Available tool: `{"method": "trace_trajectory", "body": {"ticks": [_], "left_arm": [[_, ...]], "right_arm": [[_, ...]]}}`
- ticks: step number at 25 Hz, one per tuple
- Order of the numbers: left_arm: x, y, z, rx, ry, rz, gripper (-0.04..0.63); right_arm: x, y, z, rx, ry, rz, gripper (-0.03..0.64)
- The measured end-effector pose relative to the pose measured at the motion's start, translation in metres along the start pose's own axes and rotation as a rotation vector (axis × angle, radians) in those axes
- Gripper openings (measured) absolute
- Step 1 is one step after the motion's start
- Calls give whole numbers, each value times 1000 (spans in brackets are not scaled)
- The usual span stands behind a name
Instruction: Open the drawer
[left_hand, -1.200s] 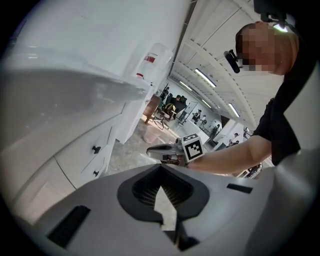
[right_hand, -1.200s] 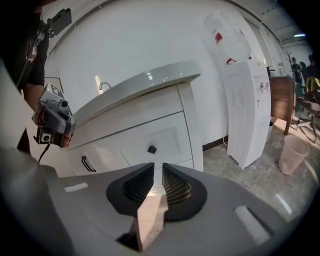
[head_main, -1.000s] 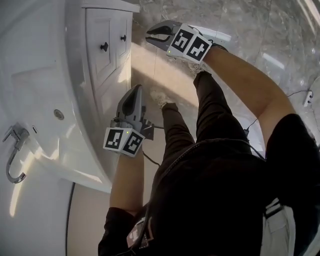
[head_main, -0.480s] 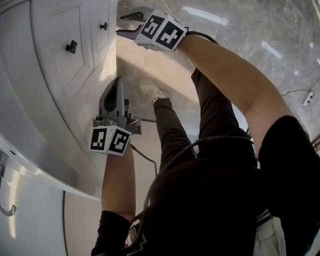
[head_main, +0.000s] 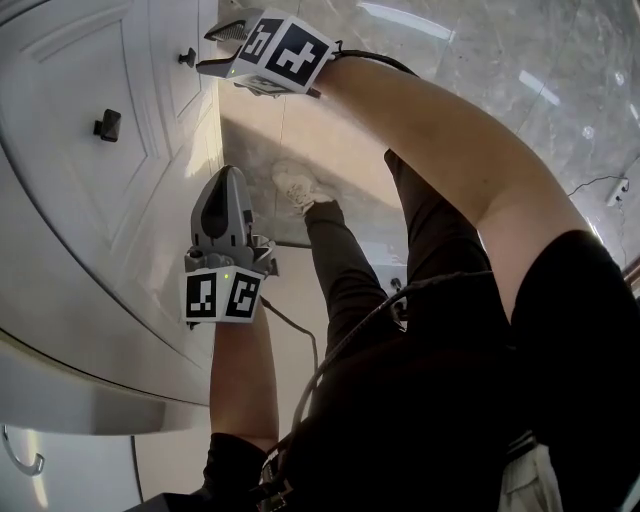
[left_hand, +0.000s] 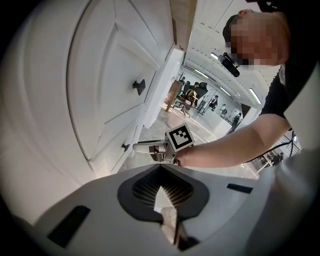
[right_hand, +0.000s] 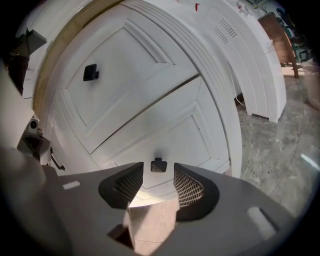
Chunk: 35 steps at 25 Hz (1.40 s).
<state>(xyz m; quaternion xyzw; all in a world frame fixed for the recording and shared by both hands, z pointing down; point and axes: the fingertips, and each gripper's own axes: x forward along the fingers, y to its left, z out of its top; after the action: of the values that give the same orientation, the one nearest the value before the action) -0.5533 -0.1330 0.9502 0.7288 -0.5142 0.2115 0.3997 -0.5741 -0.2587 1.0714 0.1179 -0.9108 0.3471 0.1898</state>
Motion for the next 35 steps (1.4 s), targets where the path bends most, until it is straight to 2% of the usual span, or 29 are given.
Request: {"method": "trace_trajectory", "body": {"ticks": [13, 35], "left_arm": [[-3, 0, -8, -24, 3, -35, -9], [-9, -2, 8, -25, -19, -53, -9]], "right_arm": [[47, -3, -4, -3, 70, 5, 156], [29, -5, -15, -38, 89, -31, 136]]}}
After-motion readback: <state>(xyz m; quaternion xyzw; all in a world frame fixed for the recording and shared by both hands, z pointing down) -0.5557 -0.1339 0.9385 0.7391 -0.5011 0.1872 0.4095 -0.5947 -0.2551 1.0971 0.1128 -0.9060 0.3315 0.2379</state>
